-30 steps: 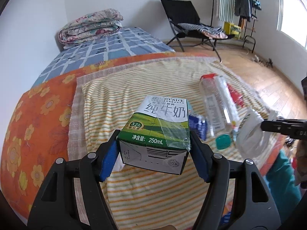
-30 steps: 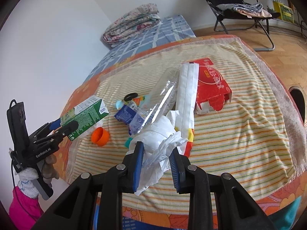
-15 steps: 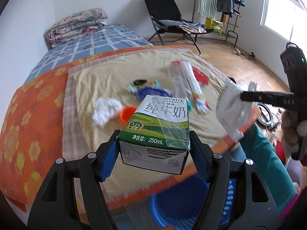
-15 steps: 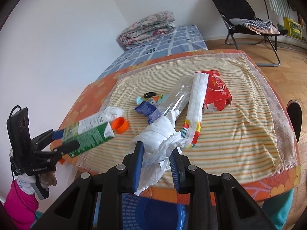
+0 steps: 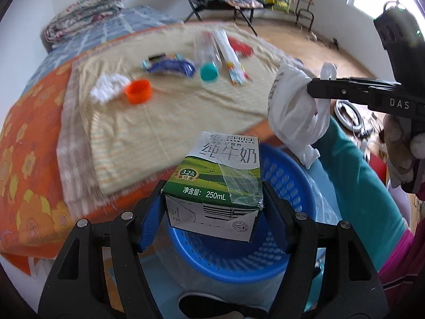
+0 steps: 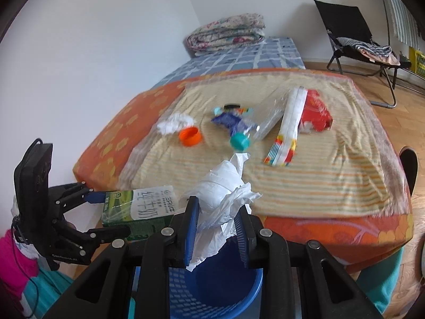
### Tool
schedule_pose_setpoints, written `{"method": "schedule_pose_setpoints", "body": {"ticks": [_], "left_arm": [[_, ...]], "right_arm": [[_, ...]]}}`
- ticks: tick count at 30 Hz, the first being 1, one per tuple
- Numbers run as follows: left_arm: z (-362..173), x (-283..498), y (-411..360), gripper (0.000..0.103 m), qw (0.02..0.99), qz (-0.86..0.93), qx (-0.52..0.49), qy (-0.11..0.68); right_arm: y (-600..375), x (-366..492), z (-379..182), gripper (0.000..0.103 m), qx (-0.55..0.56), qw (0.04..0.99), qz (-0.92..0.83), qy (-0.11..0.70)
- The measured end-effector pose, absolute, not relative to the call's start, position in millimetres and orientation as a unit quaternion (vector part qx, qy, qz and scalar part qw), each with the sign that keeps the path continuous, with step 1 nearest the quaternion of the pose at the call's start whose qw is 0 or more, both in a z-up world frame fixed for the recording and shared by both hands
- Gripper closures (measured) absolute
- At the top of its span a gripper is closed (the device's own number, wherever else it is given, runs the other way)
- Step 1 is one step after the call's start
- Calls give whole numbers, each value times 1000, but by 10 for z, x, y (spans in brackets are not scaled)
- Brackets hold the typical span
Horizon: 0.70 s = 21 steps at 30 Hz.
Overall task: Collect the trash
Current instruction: 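Lower both tools over the blue basket and open them to drop the items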
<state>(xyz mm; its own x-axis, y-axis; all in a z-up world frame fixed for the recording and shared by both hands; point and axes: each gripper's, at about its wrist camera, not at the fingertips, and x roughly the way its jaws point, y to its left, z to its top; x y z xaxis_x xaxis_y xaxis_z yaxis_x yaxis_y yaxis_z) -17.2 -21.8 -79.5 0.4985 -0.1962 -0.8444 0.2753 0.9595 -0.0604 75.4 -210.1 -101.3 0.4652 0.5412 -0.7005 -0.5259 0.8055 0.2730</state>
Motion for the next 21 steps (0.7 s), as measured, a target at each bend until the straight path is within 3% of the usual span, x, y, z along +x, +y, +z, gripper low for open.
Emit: {"method": "schedule_pose_setpoints", "body": {"ticks": [15, 21], "left_arm": [[-1369, -172, -427, 31, 815, -135, 84, 557], [-1485, -140, -447, 31, 805, -132, 87, 571]], "right_arm": [[-2039, 561, -1734, 76, -16, 829, 290, 477], [-1989, 540, -1872, 69, -17, 820, 294, 490]]}}
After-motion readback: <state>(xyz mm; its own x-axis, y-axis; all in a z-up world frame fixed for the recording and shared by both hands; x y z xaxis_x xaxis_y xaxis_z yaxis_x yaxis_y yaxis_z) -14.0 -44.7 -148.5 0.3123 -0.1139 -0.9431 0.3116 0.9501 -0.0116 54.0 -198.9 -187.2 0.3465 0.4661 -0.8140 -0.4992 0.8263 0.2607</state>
